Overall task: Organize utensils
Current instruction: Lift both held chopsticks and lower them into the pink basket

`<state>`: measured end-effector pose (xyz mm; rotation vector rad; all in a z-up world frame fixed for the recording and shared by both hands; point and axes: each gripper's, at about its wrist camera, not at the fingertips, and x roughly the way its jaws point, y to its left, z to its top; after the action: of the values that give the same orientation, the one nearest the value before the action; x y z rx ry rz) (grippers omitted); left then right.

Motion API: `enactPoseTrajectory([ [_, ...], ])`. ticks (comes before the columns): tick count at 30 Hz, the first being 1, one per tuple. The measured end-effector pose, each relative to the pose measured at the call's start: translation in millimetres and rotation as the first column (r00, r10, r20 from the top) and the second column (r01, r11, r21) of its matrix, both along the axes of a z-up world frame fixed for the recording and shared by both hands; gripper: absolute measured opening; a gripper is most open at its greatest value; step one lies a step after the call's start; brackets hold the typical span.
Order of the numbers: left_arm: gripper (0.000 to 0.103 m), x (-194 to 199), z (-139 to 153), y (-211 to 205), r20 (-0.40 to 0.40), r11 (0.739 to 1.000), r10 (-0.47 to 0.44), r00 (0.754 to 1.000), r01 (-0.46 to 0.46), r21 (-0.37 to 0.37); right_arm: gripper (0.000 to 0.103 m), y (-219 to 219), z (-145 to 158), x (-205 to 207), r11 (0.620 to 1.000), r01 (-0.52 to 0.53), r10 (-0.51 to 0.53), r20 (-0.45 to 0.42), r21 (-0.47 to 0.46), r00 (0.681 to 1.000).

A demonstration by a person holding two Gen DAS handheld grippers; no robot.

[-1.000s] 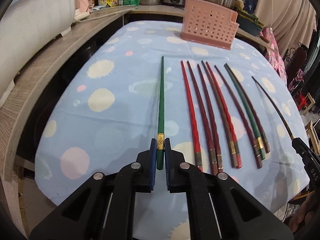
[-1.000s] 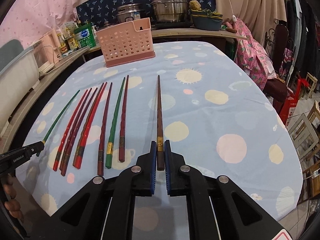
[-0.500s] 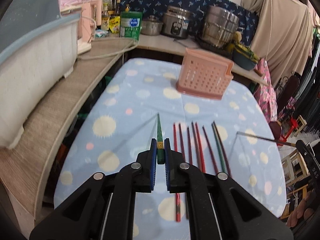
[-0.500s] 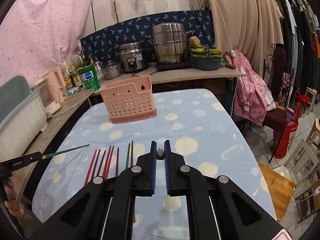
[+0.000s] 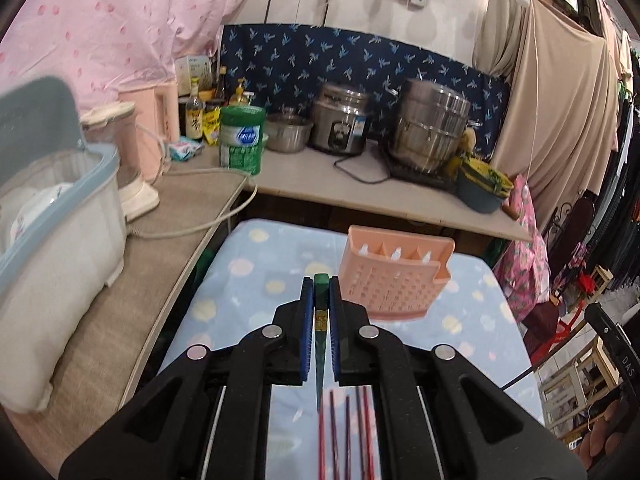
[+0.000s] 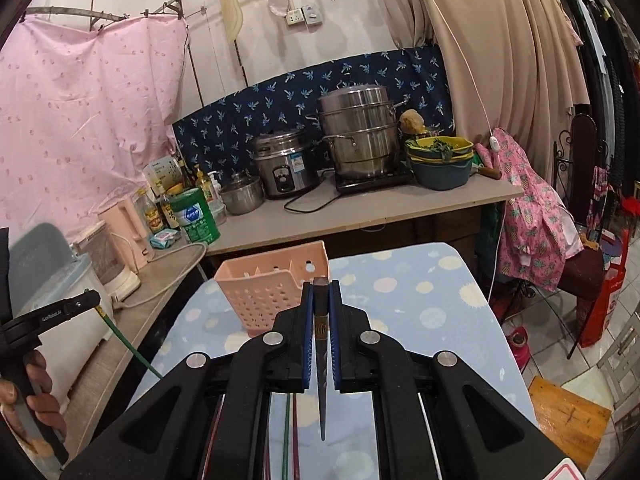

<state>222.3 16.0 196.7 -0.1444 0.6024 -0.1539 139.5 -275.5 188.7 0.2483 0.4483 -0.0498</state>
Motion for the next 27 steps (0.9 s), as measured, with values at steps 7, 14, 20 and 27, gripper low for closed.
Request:
enactPoseTrajectory([
  [7, 0.007, 38, 52, -14, 0.106, 0.999, 0.013, 0.994, -0.008, -0.04, 0.007, 0, 42, 49, 1.0, -0.011, 0.012, 0.096, -0.014, 0.995],
  [14, 0.007, 77, 102, -26, 0.222, 0.993, 0.035, 0.974, -0.01, -0.115, 0.007, -12, 75, 110, 1.0, 0.003, -0.007, 0.184, 0.023, 0.983],
  [20, 0.007, 115, 98, -38, 0.222, 0.992, 0.052, 0.974, -0.025, -0.126, 0.007, -21, 70, 157, 0.999, 0.006, -0.015, 0.18, 0.047, 0.984],
  [27, 0.007, 147, 46, -50, 0.132, 0.996, 0.044, 0.99, -0.034, -0.08, 0.007, -19, 19, 194, 0.999, 0.006, -0.01, 0.087, 0.048, 0.996],
])
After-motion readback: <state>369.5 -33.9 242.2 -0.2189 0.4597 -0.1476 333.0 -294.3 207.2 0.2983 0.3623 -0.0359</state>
